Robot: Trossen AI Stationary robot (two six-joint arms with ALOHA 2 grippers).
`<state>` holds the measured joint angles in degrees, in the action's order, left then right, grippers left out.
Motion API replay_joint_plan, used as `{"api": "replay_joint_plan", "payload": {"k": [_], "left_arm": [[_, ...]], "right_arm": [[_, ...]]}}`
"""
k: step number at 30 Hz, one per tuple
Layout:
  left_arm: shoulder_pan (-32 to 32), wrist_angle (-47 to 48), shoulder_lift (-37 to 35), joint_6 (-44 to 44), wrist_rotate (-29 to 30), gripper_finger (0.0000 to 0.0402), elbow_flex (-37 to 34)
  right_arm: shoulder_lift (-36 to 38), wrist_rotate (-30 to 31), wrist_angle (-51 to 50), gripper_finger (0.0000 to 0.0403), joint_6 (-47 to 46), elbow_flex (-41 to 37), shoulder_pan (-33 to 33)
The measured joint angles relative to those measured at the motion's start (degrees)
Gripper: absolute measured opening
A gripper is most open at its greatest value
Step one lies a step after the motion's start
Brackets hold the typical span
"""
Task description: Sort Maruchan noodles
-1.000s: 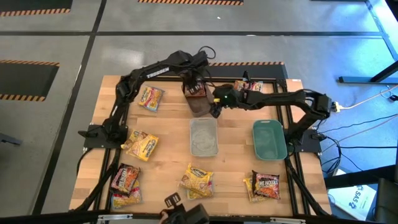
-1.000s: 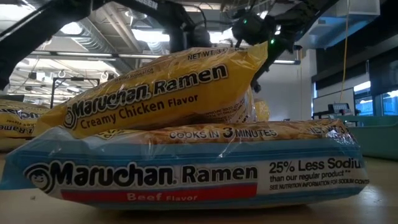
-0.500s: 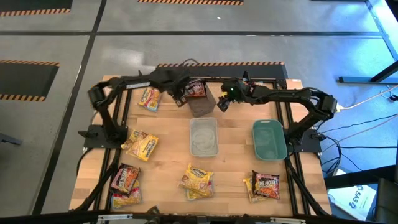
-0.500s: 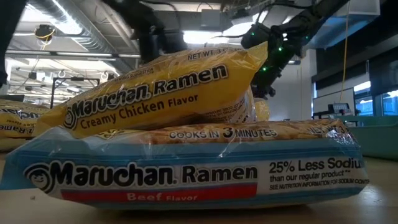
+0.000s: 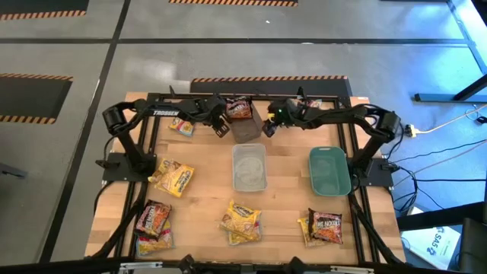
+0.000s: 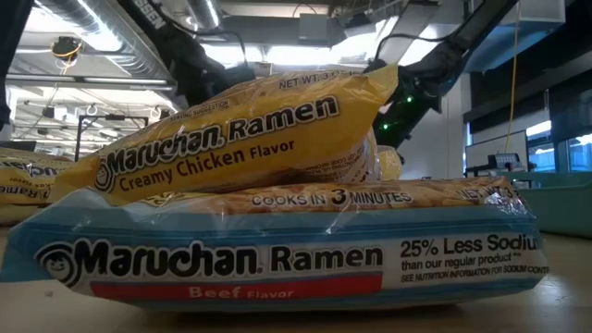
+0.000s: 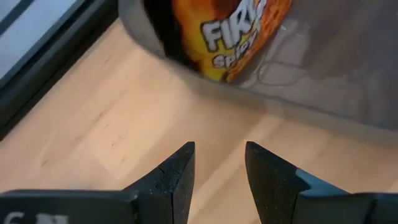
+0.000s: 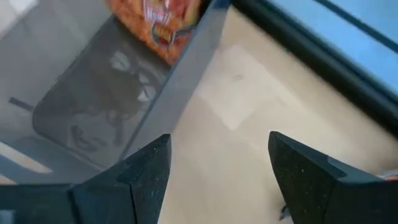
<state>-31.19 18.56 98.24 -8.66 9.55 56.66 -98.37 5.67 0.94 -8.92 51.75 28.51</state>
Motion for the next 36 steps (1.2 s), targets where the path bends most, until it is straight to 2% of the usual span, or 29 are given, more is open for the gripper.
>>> {"api": "replay_joint_plan", "payload": {"k": [5, 12, 23, 31, 36], "left_arm": [[-1.0, -5.7, 1.5, 0.0, 0.4, 0.0135, 0.2], [-3.5, -11.6, 1.5, 0.2, 0.4, 0.0135, 0.2], [-5.5, -13.7, 1.3, 2.7, 0.3, 0.0135, 0.2], [-0.7, -8.3, -7.5, 3.2, 0.3, 0.0135, 0.2], [5.1, -10.8, -12.4, 3.5, 0.3, 0.0135, -1.2]], "right_arm": [[-1.0, -2.7, 0.2, 0.0253, 0.0, 0.0, -0.5], [-1.0, -3.3, 0.3, 0.0253, 0.2, 0.0, -1.7], [0.6, -3.8, -1.0, 0.0253, 1.7, 0.0, -1.5], [11.3, 2.1, -13.4, 0.0253, 3.4, 0.1, -1.5], [14.7, 4.1, -20.4, 0.0253, 3.4, 0.1, -1.5]]}}
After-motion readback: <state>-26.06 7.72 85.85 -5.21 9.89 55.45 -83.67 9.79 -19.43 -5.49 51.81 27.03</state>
